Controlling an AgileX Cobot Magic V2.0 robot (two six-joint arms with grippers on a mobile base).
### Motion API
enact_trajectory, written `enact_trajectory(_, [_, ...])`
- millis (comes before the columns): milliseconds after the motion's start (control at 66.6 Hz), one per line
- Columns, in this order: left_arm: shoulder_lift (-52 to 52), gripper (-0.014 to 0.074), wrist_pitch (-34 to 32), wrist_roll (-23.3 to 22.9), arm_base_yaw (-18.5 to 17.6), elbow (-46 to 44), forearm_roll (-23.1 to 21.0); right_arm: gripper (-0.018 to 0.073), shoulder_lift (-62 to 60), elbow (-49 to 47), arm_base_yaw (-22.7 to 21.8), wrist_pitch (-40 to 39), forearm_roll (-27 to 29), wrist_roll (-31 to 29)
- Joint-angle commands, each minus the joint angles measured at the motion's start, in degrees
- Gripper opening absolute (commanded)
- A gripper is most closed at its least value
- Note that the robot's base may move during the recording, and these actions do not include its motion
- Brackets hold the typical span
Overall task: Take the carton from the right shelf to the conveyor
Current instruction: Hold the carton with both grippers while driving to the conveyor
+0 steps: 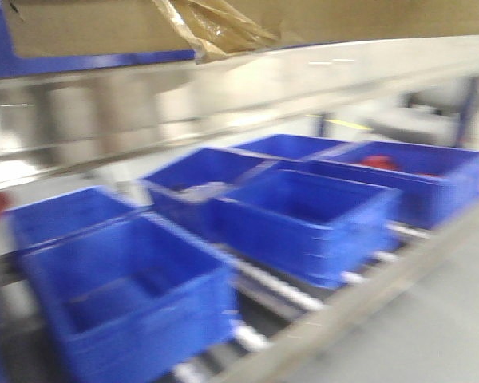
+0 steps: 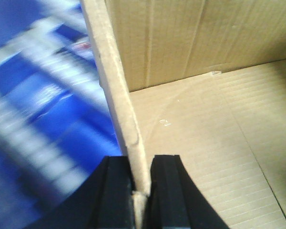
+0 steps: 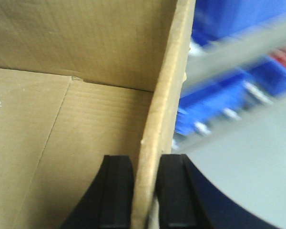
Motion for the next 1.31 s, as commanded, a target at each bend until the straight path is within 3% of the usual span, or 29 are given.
enact_trajectory(0, [-0.4, -0.0016, -2.2, 0.4, -1.3, -0.1, -3.5, -0.0069, -0.4, -0.1, 0.3, -5.2, 1.8, 0.9])
enact_trajectory(406, [-0.4, -0.0016, -2.2, 0.4, -1.3, -0.1, -1.3, -0.0069, -0.4, -0.1, 0.3, -5.2, 1.8, 0.9])
enact_trajectory(1292, [-0.4, -0.0016, -2.2, 0.4, -1.3, -0.1, -1.1, -0.0069, -0.4, -0.1, 0.3, -5.2, 1.8, 0.9])
